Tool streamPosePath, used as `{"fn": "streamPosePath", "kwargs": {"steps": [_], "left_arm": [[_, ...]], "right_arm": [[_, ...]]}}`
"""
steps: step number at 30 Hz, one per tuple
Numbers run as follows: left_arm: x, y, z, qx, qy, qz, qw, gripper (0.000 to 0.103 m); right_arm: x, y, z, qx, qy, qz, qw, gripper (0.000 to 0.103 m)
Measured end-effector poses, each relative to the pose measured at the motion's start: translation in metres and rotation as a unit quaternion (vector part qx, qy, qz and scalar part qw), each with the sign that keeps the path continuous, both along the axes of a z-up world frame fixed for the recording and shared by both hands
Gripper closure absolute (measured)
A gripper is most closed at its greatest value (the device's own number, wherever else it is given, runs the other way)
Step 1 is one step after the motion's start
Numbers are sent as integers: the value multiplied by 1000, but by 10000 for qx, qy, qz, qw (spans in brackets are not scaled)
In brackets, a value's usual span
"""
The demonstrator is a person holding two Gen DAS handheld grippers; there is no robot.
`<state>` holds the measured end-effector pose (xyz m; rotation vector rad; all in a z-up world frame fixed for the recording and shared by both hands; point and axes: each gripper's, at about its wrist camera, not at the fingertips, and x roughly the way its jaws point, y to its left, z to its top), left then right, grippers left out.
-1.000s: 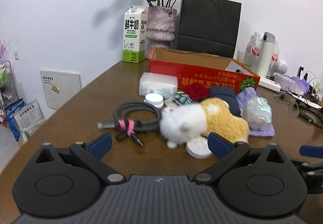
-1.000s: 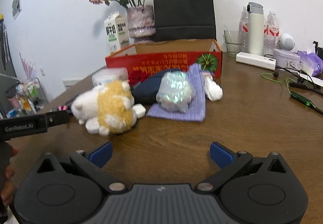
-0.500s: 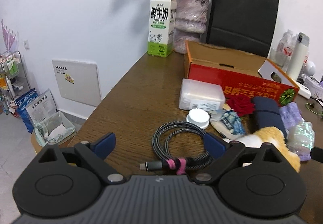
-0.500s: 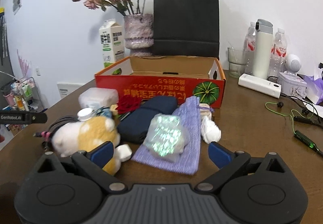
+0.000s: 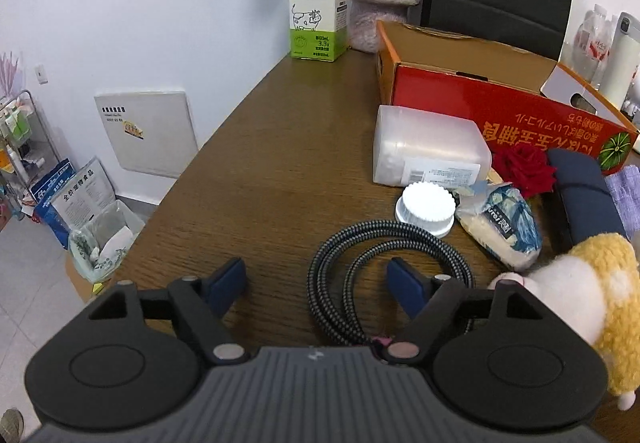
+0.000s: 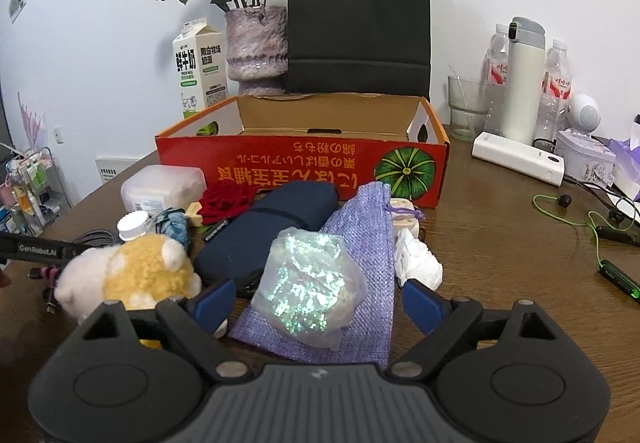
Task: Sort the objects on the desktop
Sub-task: 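Grasp the iridescent bag with the right tool while the left tool grasps the black cable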
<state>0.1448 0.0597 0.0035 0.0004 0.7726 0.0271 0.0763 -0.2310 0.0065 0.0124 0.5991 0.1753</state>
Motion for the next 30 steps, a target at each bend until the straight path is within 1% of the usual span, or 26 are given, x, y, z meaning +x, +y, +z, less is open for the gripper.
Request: {"fn": "streamPosePath", "kwargs": {"steps": [2,4,7,9,10,11,12,13,14,16,20,21,22,24,27,30], "left_arm": [[-1,-1,0,8,-12,-43,10000,29],[-1,-3,1,-9,-14,-114,9999,40],[-1,-8,4,11,-10,-233,9997,50],[0,-11,5,13,29,-278,9996,54],[1,-12,6,15,50,-295,9996,57],[1,-12,6,13,71,-311,9995,60],[1,-13,7,18,95,-319,9994,69],[0,-13,8,35,109,-301,9995,76],[-1,-12,9,-43,114,-332,9994,77],[-6,-9,10,-360,53,-419,9985,80],[-18,-3,17,-566,-231,-352,9975,83],[-21,-3,19,-597,-306,-335,9972,89],[-23,-2,22,-592,-378,-320,9970,92],[-27,-2,27,-635,-513,-333,9961,92],[-36,-8,36,-448,-817,-429,9947,92],[-42,-12,42,-384,-1013,-502,9928,93]], "right_arm": [[0,2,1,-30,-41,32,10000,17],[-1,4,2,-102,-107,45,9999,17],[-1,5,3,-150,-160,41,9997,17],[-2,6,4,-159,-172,70,9997,22],[-2,7,4,-193,-165,86,9996,31],[-1,8,3,-240,-130,109,9996,46],[-1,9,2,-288,-75,130,9995,55],[0,10,1,-318,-18,145,9994,62],[0,9,0,-307,-20,168,9994,62],[-4,5,3,-102,-72,238,9996,64],[-10,-2,10,56,-253,208,9994,64],[-11,-3,10,90,-276,213,9994,64],[-12,-4,11,118,-294,219,9993,64],[-12,-5,12,151,-313,228,9991,64],[-14,-7,14,203,-366,231,9989,64],[-15,-8,16,241,-417,218,9986,64]]}}
